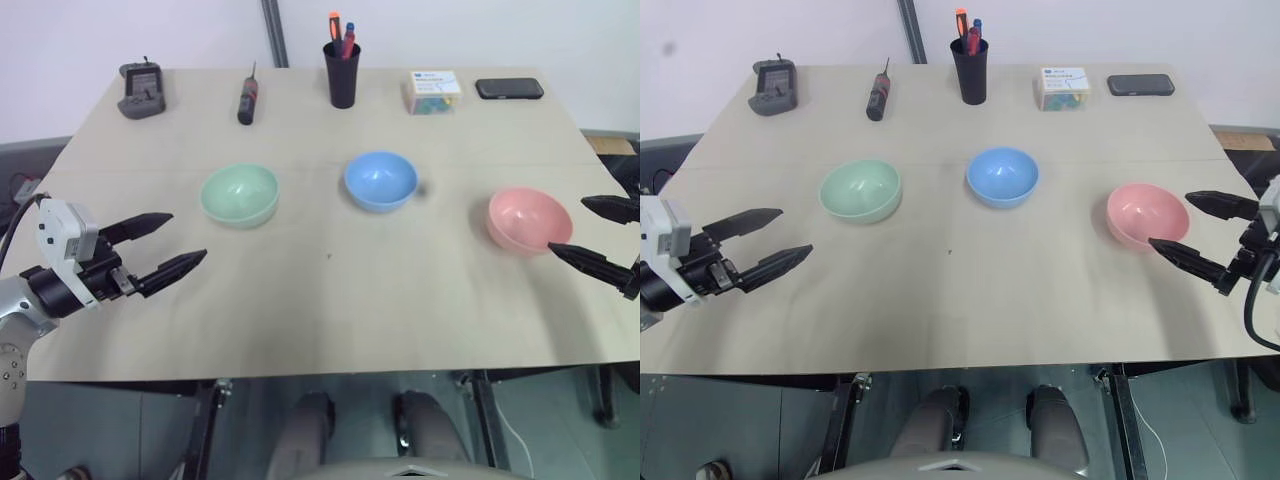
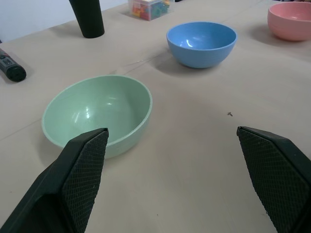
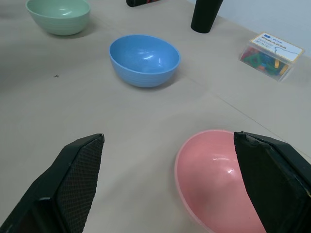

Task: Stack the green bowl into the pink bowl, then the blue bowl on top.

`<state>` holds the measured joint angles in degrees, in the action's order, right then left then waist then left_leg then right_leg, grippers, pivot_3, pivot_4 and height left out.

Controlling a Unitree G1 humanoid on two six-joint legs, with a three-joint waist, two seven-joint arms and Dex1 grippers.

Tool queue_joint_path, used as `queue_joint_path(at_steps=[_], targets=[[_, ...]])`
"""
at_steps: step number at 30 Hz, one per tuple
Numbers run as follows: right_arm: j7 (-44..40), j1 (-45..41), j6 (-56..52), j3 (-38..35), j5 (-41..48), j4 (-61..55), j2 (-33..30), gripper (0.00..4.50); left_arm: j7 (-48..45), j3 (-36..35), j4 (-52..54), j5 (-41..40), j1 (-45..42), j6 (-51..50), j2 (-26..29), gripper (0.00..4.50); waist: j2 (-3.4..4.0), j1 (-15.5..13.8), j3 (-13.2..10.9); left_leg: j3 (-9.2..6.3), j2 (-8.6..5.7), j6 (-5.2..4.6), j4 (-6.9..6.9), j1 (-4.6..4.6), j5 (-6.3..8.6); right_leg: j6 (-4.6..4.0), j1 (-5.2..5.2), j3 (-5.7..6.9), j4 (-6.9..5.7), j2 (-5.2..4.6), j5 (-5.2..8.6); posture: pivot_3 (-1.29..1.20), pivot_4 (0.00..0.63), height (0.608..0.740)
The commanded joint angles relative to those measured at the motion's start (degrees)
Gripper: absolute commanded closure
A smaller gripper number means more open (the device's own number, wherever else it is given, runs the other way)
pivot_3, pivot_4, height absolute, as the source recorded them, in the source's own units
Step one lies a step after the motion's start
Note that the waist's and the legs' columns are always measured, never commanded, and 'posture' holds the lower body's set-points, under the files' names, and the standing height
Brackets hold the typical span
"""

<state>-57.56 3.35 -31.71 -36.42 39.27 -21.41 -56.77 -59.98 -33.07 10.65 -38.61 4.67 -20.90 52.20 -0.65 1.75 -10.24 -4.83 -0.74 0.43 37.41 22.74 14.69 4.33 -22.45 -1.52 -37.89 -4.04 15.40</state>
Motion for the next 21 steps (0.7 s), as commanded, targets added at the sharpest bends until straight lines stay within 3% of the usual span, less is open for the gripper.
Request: queue_joint_path(at_steps=[1,7,10,20,21], targets=[[1.39,-1.0,1.07,0.05,-1.92,-1.19,-1.07,0.02,-1.09,-0.3,1.04,-1.43,-1.56,-0.5,0.75,0.0,0.0,0.0,0.0,0.0,0.0,0.0,0.0,0.0,0.0,0.0,0.0,0.0,0.0,0.0,0.0,0.0,0.15,0.74],[6.71,-2.67,3.38,7.79,-8.15,-1.44,1.72,0.02,-3.01,4.15,3.78,-2.4,-4.53,0.11,-1.21,0.0,-0.02,-0.04,0.01,0.03,-0.01,0.0,0.0,-0.01,0.0,0.01,-0.02,-0.03,-0.02,0.0,0.0,0.0,0.15,0.74],[13.29,-4.29,0.73,13.76,-14.38,-0.57,2.02,0.02,-4.33,6.4,5.75,-4.07,-6.86,0.3,-2.63,0.0,-0.02,-0.05,0.01,0.04,-0.01,0.0,0.0,0.05,0.0,0.0,-0.08,-0.04,-0.03,0.0,-0.01,0.0,0.15,0.74],[19.0,-20.89,-0.68,31.93,-24.36,18.38,9.77,0.02,-5.08,17.23,13.74,-8.8,-16.56,-1.3,-8.34,0.0,-0.03,0.18,0.01,0.1,-0.04,0.01,0.01,0.06,-0.01,0.0,-0.16,-0.1,-0.09,0.01,-0.02,0.0,0.15,0.74],[19.05,-21.95,-0.46,32.35,-24.84,20.2,10.31,0.53,-4.93,17.4,13.93,-8.8,-16.67,-1.44,-8.4,0.0,-0.03,0.21,0.01,0.11,-0.04,0.01,0.01,0.08,-0.01,0.0,-0.17,-0.1,-0.08,0.01,-0.02,0.0,0.15,0.74]])
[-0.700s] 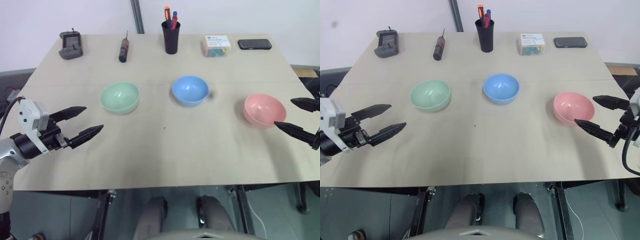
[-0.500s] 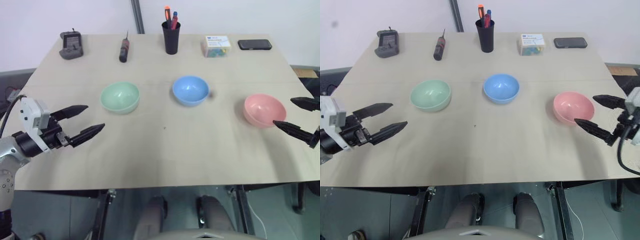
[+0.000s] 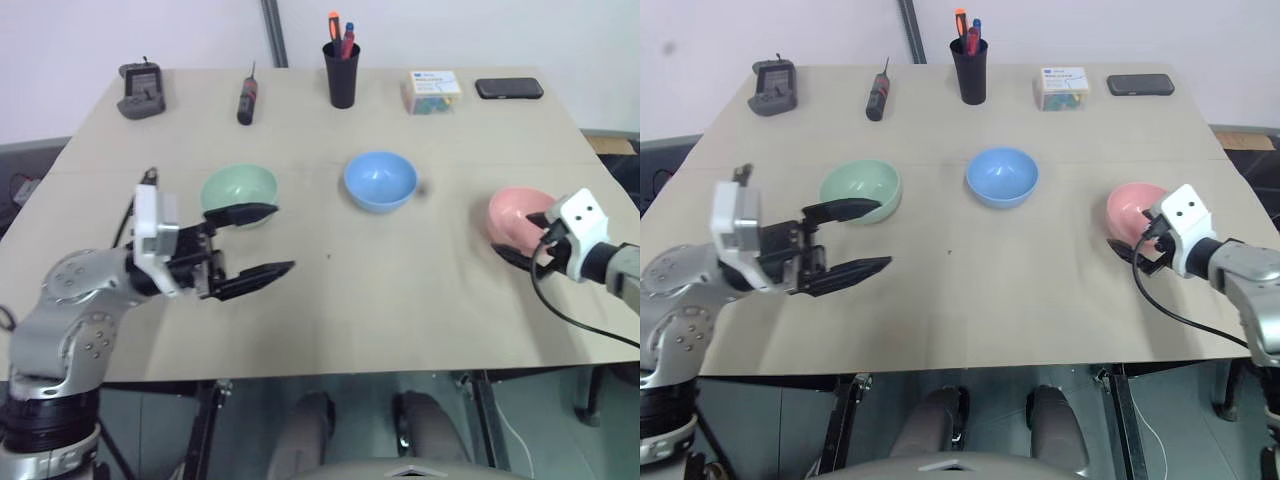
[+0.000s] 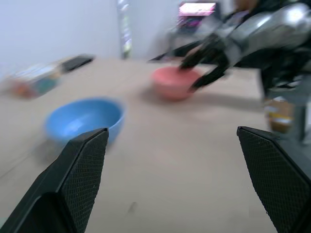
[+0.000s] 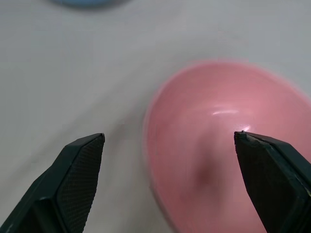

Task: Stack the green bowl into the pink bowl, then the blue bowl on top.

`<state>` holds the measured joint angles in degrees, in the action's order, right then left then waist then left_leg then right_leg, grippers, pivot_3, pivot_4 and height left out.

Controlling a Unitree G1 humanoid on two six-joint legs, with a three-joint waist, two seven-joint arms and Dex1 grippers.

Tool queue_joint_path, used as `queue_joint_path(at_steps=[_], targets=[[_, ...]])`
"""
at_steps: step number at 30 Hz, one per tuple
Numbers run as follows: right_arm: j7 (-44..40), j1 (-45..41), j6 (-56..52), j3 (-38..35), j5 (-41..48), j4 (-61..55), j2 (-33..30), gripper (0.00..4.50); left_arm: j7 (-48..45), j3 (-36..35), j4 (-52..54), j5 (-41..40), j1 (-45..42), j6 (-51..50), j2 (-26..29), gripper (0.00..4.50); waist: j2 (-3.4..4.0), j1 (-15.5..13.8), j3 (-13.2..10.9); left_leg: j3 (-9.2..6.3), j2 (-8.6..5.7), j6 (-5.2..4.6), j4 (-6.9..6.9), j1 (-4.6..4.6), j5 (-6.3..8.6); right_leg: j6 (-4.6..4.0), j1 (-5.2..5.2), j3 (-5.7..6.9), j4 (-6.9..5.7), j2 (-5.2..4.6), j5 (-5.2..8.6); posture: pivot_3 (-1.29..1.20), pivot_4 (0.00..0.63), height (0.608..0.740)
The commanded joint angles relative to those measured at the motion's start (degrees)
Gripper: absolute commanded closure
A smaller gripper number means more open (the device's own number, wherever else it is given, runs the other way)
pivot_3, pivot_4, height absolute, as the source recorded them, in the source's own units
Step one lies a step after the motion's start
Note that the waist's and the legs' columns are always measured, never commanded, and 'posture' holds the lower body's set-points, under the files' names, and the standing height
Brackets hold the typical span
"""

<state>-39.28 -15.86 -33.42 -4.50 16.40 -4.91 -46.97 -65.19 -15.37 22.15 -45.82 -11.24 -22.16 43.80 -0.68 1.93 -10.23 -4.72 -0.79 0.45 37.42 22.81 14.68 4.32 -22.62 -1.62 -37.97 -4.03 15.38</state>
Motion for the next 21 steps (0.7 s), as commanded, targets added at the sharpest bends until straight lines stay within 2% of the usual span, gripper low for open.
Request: queue_joint_path(at_steps=[1,5,9,14,21], targets=[[0.66,-3.54,2.05,1.1,-2.91,5.27,0.7,0.85,0.32,-0.28,2.55,-1.62,-0.61,-0.29,0.05,0.0,0.0,0.1,0.0,0.02,0.0,0.0,0.0,0.0,0.0,0.0,-0.01,-0.01,0.01,0.0,0.0,0.0,0.15,0.74],[-0.44,-4.92,3.03,1.35,-3.35,6.29,1.35,2.57,0.8,-1.36,3.18,-1.73,1.09,-0.55,0.43,0.0,0.0,0.17,0.0,0.08,-0.01,-0.01,0.0,0.01,0.01,0.0,-0.03,-0.07,0.05,0.0,0.0,0.0,0.15,0.74],[-1.28,-4.03,2.03,0.98,-2.62,2.15,1.46,4.4,1.79,-2.37,3.73,-1.54,3.03,-0.49,0.2,0.0,0.01,0.16,0.0,0.07,0.0,-0.01,0.0,0.0,0.01,0.0,-0.03,-0.07,0.02,0.0,0.0,0.0,0.15,0.74],[-2.81,-2.79,-0.43,3.19,-1.41,-8.38,1.96,4.48,3.37,-2.61,3.51,-0.86,4.04,-0.09,-0.21,0.0,0.01,0.15,0.01,0.03,0.03,-0.01,0.0,-0.05,0.01,0.0,-0.01,-0.05,-0.04,0.03,0.0,0.0,0.15,0.74],[-1.23,-0.76,-4.34,17.35,-4.49,-21.73,7.14,4.48,4.88,-3.05,2.24,0.72,5.48,1.21,-0.85,0.0,-0.02,0.15,0.02,-0.2,0.03,-0.01,0.0,-0.04,0.01,0.0,-0.02,-0.04,-0.02,0.03,0.0,0.0,0.15,0.74]])
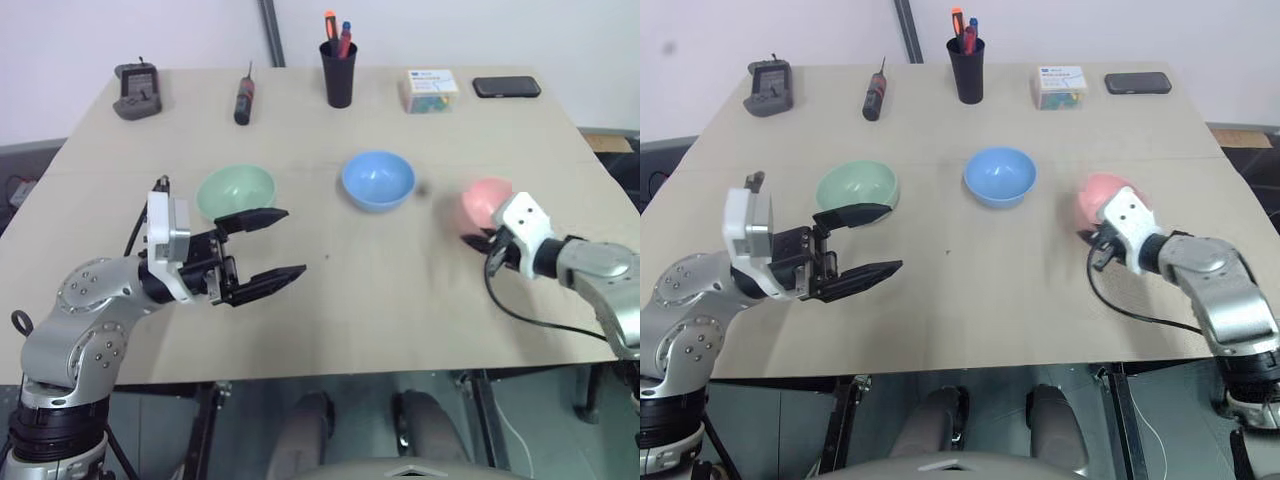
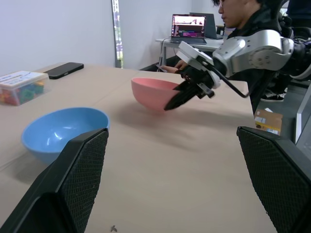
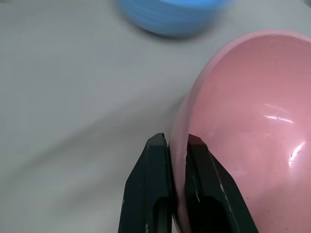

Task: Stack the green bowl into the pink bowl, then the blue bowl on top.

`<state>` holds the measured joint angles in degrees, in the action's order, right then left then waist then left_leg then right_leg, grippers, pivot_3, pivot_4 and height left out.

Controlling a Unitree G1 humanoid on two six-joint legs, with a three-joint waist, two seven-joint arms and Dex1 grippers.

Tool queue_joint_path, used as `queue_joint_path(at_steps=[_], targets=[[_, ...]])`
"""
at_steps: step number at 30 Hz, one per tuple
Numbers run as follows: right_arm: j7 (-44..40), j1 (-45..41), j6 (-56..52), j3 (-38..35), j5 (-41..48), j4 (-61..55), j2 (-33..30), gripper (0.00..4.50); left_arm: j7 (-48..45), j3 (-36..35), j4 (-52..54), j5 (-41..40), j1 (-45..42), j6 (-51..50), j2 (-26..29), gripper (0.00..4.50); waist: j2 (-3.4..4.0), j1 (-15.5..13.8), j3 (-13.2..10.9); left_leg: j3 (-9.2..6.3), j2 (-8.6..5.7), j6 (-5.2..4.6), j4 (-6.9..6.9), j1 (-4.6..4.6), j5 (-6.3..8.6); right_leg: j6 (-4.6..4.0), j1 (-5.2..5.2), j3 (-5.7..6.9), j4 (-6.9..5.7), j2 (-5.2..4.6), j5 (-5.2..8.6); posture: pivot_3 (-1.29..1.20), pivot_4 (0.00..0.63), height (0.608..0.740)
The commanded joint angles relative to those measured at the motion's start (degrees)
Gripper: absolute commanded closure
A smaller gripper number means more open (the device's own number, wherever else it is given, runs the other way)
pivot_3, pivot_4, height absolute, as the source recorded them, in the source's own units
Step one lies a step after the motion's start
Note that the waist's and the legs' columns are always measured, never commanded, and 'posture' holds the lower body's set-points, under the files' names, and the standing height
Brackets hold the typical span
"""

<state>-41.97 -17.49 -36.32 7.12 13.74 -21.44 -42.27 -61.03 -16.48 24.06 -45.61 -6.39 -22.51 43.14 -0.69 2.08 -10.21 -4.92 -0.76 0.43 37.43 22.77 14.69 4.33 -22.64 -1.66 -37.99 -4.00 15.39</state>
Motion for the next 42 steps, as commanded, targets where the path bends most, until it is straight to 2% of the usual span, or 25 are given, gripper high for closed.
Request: queue_joint_path(at_steps=[1,6,8,9,14,15,16,17,19,21,23,27,31,34,37,42], targets=[[1.6,0.71,-1.31,8.21,-3.13,-5.16,3.23,4.48,0.97,-2.07,0.23,0.55,0.77,1.62,-0.38,0.0,-0.01,-0.01,0.0,-0.03,-0.01,0.0,0.0,0.0,0.0,0.0,0.0,0.0,0.0,0.0,0.0,0.0,0.15,0.74],[0.8,-0.75,-2.48,13.15,-4.94,-4.96,5.85,4.48,2.36,-2.55,-0.1,1.14,1.19,1.7,-0.92,0.0,-0.36,0.16,0.22,-0.07,-0.01,0.0,0.02,-0.08,0.0,0.0,0.03,-0.01,-0.02,0.0,0.0,0.0,0.15,0.74],[-0.1,-1.77,-3.93,13.05,-3.82,-3.92,7.08,3.75,4.21,-2.61,-0.45,2.54,1.04,1.67,-1.12,0.0,-0.36,0.24,0.22,-0.07,0.03,0.01,0.02,-0.15,-0.01,0.0,0.04,-0.01,-0.08,0.04,-0.01,0.0,0.15,0.74],[-0.35,-2.27,-4.63,12.59,-3.25,-3.53,7.62,3.7,5.13,-2.44,-0.52,3.21,1.02,1.52,-1.19,0.0,-0.36,0.22,0.22,-0.08,0.04,0.01,0.02,-0.15,-0.01,-0.01,0.04,-0.01,-0.08,0.05,-0.01,0.0,0.15,0.74],[-2.5,-2.74,-7.11,9.2,0.87,-5.98,7.79,1.95,10.77,-0.58,-0.42,10.68,0.64,3.1,-1.28,0.0,-0.3,-0.08,0.18,-0.1,-0.02,0.01,0.02,-0.09,0.0,-0.01,0.03,0.0,-0.04,0.01,-0.02,0.0,0.15,0.74],[-2.42,-2.11,-4.89,6.78,2.04,-7.35,8.23,1.53,13.78,0.09,-0.11,13.68,0.1,3.15,-1.45,0.0,-0.3,-0.18,0.18,-0.1,-0.04,0.0,0.02,-0.08,0.0,-0.01,0.03,0.0,-0.03,0.0,-0.02,0.0,0.15,0.74],[-2.25,-1.68,-3.23,5.11,2.84,-8.3,8.57,1.35,15.91,0.52,0.1,15.76,-0.29,3.2,-1.61,0.0,-0.29,-0.26,0.18,-0.12,-0.04,0.01,0.01,-0.06,0.0,-0.01,0.02,0.01,-0.03,0.0,-0.01,0.0,0.15,0.74],[-1.71,-1.09,-1.72,2.5,3.77,-9.83,8.83,0.74,19.24,1.56,0.21,20.22,-0.6,3.78,-1.52,0.0,-0.29,-0.3,0.18,-0.14,-0.04,0.01,0.01,-0.04,0.0,-0.01,0.01,0.03,-0.02,0.0,-0.02,0.0,0.15,0.74],[-1.16,-0.26,0.02,-1.17,5.22,-12.17,8.94,0.17,23.52,3.16,0.39,25.65,-1.16,2.78,-0.91,0.0,-0.29,-0.48,0.18,-0.16,-0.04,0.01,0.01,-0.03,0.0,-0.01,0.01,0.05,-0.02,0.0,-0.01,0.0,0.15,0.74],[-1.45,0.5,1.57,-4.82,8.65,-13.97,10.04,0.17,25.82,4.81,0.7,28.48,-2.47,-0.44,0.12,0.0,-0.31,-0.52,0.19,-0.15,-0.05,0.01,0.01,-0.03,0.0,-0.01,0.01,0.04,-0.02,0.0,-0.01,0.0,0.15,0.74],[-2.62,0.17,5.29,-6.52,9.39,-14.88,9.91,0.17,26.02,10.67,-0.48,35.9,-6.42,-3.56,4.41,0.0,-0.34,-0.59,0.17,-0.13,-0.05,0.01,0.01,-0.03,0.0,-0.01,0.02,0.06,-0.05,0.01,-0.01,0.0,0.15,0.74],[-2.29,-3.34,6.94,-5.46,9.91,-13.46,11.06,0.17,25.06,20.13,-4.66,46.06,-12.81,-7.25,9.9,0.0,-0.3,-0.56,0.15,0.05,-0.06,0.01,0.0,-0.05,-0.01,-0.01,0.04,0.13,-0.09,0.06,-0.01,0.0,0.15,0.74],[-2.03,-6.03,9.6,-3.32,7.97,-11.58,12.06,0.17,25.34,27.41,-10.95,53.58,-17.91,-10.37,10.11,0.0,-0.29,0.08,0.15,0.09,-0.06,0.01,0.0,-0.05,-0.01,0.0,0.0,0.1,-0.13,0.07,-0.01,0.0,0.15,0.74],[-2.23,-6.97,10.39,-2.73,7.56,-11.21,11.91,0.17,25.02,30.3,-15.06,55.98,-20.23,-11.18,8.46,0.0,-0.29,0.09,0.15,0.08,-0.04,0.01,0.0,0.02,-0.01,-0.01,-0.04,0.1,-0.08,0.08,-0.01,0.0,0.15,0.74],[-2.57,-7.07,10.53,-3.22,7.8,-11.39,11.22,0.13,24.34,31.29,-16.74,56.43,-22.22,-11.18,6.18,0.71,-0.3,-0.02,0.14,0.1,-0.06,0.02,0.01,0.11,-0.01,-0.01,-0.08,0.1,-0.04,0.06,-0.01,0.0,0.15,0.74],[-2.24,-6.25,10.19,-4.54,7.95,-12.09,9.99,0.13,23.08,30.88,-17.93,56.81,-24.14,-10.65,4.36,2.62,-0.3,-0.11,0.14,0.07,-0.06,0.02,0.03,0.12,-0.01,-0.01,-0.07,0.12,-0.05,0.05,-0.01,0.0,0.15,0.74]])
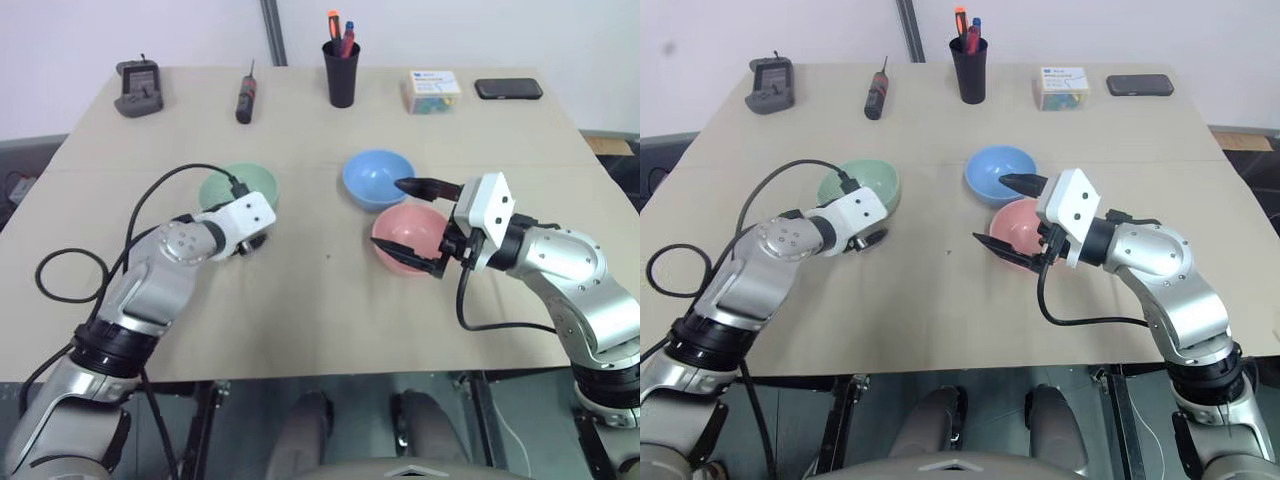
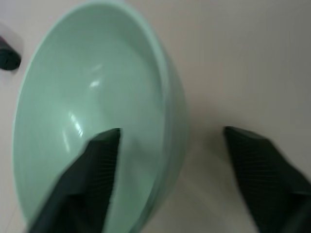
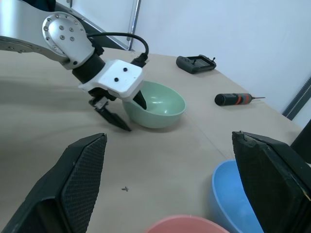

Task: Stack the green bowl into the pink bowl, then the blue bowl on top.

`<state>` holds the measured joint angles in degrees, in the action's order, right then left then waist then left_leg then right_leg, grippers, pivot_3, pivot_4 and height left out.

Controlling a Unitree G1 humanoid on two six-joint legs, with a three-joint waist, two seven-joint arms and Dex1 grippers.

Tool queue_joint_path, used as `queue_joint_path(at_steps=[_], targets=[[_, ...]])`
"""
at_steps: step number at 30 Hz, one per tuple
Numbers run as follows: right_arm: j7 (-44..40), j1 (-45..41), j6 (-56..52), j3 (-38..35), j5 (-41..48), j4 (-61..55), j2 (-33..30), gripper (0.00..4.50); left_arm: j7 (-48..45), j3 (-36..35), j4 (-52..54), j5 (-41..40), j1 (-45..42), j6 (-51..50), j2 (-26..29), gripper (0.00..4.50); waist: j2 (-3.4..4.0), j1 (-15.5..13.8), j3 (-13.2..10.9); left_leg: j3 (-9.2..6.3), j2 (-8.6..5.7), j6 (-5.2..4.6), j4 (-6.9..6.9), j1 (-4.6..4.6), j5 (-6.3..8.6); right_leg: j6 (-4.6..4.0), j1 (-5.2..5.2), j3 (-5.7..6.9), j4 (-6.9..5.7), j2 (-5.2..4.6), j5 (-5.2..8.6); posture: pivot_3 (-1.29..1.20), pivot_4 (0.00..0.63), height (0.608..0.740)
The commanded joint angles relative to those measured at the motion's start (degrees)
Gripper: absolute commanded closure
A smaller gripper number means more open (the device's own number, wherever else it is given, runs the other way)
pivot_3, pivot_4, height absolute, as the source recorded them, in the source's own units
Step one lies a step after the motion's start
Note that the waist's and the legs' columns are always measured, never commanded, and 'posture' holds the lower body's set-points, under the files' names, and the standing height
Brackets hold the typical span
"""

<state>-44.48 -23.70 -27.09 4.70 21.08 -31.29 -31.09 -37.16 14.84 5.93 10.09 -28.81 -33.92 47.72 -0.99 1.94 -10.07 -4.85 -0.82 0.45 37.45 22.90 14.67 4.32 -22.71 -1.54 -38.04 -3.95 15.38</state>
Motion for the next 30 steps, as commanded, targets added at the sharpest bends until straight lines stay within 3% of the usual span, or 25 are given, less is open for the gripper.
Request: queue_joint_path(at_steps=[1,5,12,16,21,26,27,29,30], targets=[[0.3,0.34,0.97,-2.37,0.57,-2.33,-1.55,0.13,-1.17,-0.46,0.35,1.11,-1.83,0.83,-0.32,2.98,0.0,0.12,0.0,0.01,0.0,0.0,0.0,-0.01,0.0,0.0,0.0,-0.01,-0.01,0.0,0.0,0.0,0.15,0.74],[1.06,2.07,0.59,-3.42,0.5,-3.14,-2.64,0.13,-3.28,-1.46,1.93,-0.19,-1.99,0.95,-0.6,4.49,0.0,0.09,0.0,0.01,0.0,0.0,0.0,-0.01,0.0,0.0,0.0,-0.01,-0.02,0.0,0.0,0.0,0.15,0.74],[3.54,8.93,-0.03,-7.92,-0.03,-5.44,-5.51,0.13,-10.67,-2.66,8.71,-5.88,-4.76,1.79,-1.78,4.49,-0.01,-0.43,0.0,0.01,-0.01,0.0,0.03,0.02,0.0,0.0,0.0,-0.01,0.0,-0.03,0.0,0.0,0.15,0.74],[5.06,18.25,-0.84,-14.28,-0.51,-9.03,-7.8,0.13,-16.2,-0.69,13.04,-12.55,-8.88,8.29,-7.61,4.49,-0.01,-1.52,0.0,-0.03,-0.02,-0.01,0.11,0.05,0.0,0.0,0.05,0.04,-0.01,-0.04,0.0,0.0,0.15,0.74],[8.2,31.87,-2.09,-23.52,-1.03,-15.12,-7.25,0.13,-23.93,3.71,6.5,-15.74,-12.43,21.2,-13.85,4.49,0.08,-1.26,0.05,0.08,0.0,-0.01,0.16,-0.04,0.01,0.0,0.08,-0.06,-0.07,-0.01,0.0,0.0,0.15,0.74],[10.84,36.84,-2.32,-24.78,-1.12,-19.04,-6.27,0.13,-31.8,6.21,-0.73,-18.27,-14.68,27.67,-17.12,4.49,0.09,-0.78,0.05,0.19,0.0,-0.02,0.34,-0.12,0.01,0.01,0.13,-0.17,-0.27,0.01,0.0,0.0,0.15,0.74],[11.3,37.1,-2.43,-24.71,-1.09,-19.44,-6.14,0.13,-32.54,6.47,-2.4,-18.28,-15.47,28.74,-18.11,3.72,0.08,-0.82,0.04,0.19,0.0,-0.02,0.42,-0.13,0.01,0.01,0.13,-0.18,-0.35,0.01,0.0,0.0,0.15,0.74],[11.92,37.11,-2.66,-24.39,-1.01,-19.77,-6.04,0.13,-33.38,6.42,-4.83,-18.1,-16.69,31.42,-19.65,3.23,0.07,-0.99,0.04,0.13,0.0,-0.03,0.6,-0.11,0.01,0.02,0.13,-0.14,-0.49,0.04,0.01,0.0,0.15,0.74],[12.09,37.09,-2.67,-24.27,-1.04,-19.79,-6.06,0.13,-33.57,6.17,-5.51,-18.12,-17.05,32.2,-20.26,2.6,0.06,-1.05,0.03,0.1,0.0,-0.03,0.72,-0.1,0.01,0.02,0.16,-0.13,-0.57,0.05,0.01,0.0,0.15,0.74]])
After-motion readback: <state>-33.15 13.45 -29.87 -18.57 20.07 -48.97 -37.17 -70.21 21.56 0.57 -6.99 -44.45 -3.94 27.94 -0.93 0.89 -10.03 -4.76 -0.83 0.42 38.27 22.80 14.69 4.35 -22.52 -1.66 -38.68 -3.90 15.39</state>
